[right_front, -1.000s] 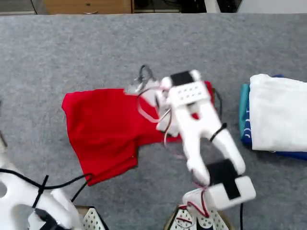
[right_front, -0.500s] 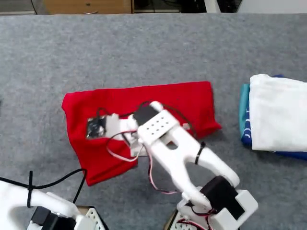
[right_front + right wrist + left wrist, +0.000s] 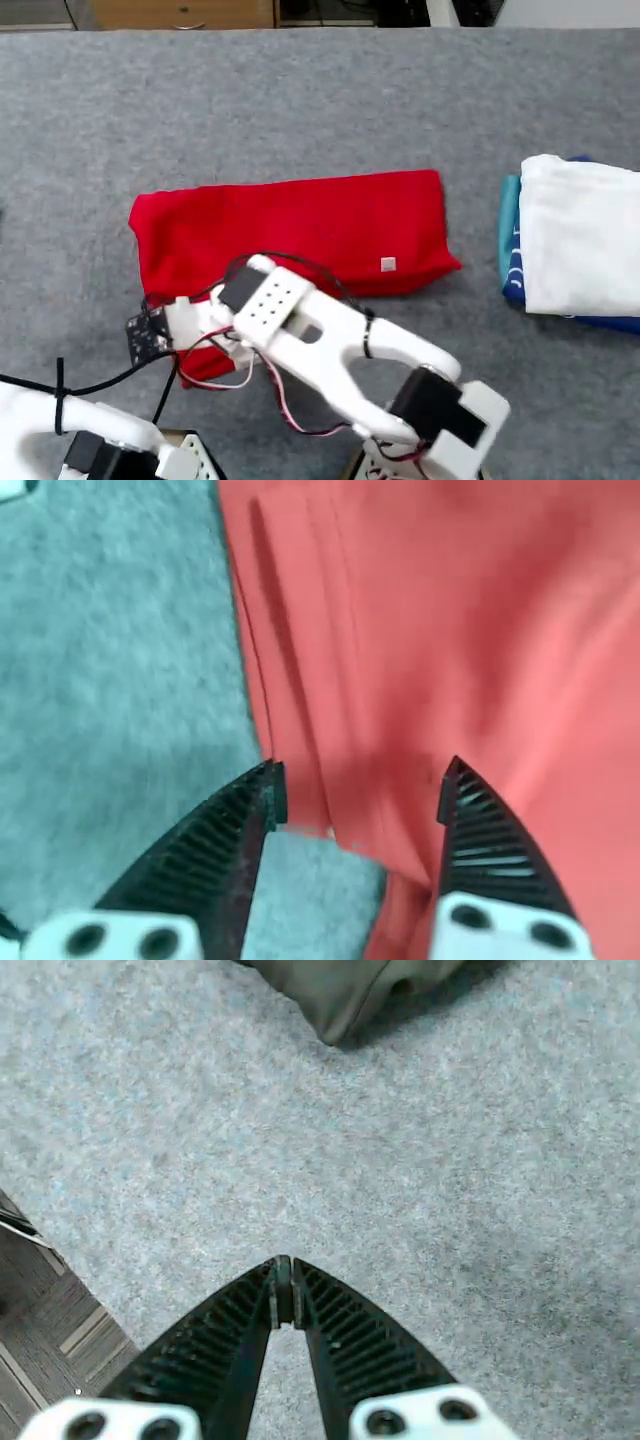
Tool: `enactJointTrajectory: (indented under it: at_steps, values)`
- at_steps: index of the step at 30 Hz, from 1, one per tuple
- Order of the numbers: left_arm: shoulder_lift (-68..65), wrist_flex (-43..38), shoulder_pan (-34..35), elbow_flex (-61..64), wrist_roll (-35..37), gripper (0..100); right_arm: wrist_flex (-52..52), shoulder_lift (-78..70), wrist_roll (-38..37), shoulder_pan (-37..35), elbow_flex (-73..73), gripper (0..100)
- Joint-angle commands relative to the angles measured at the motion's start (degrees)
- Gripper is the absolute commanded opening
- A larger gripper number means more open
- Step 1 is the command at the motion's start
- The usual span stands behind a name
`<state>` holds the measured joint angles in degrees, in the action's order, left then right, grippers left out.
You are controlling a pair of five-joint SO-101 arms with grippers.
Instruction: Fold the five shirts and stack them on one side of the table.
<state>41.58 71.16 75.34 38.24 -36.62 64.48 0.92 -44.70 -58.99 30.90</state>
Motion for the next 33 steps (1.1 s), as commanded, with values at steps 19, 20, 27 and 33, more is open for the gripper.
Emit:
enactJointTrajectory:
  at_steps: [19,20,27,33]
  values:
    - [0.48,-0.62,0.79,-0.18,-0.35,2,-5.89,-11.47,-0.62,-3.3,-6.55,2.5]
    - [0.48,-0.62,0.79,-0.18,-0.35,2,-5.71,-11.56,-0.62,-3.3,-6.81,0.9]
    - [0.48,-0.62,0.7,-0.18,-0.35,2,-1.76,-11.56,-0.62,-0.57,-11.3,0.2]
    - [0.48,-0.53,0.7,-0.18,-0.44,2,2.37,-11.56,-0.62,4.88,-16.4,0.2]
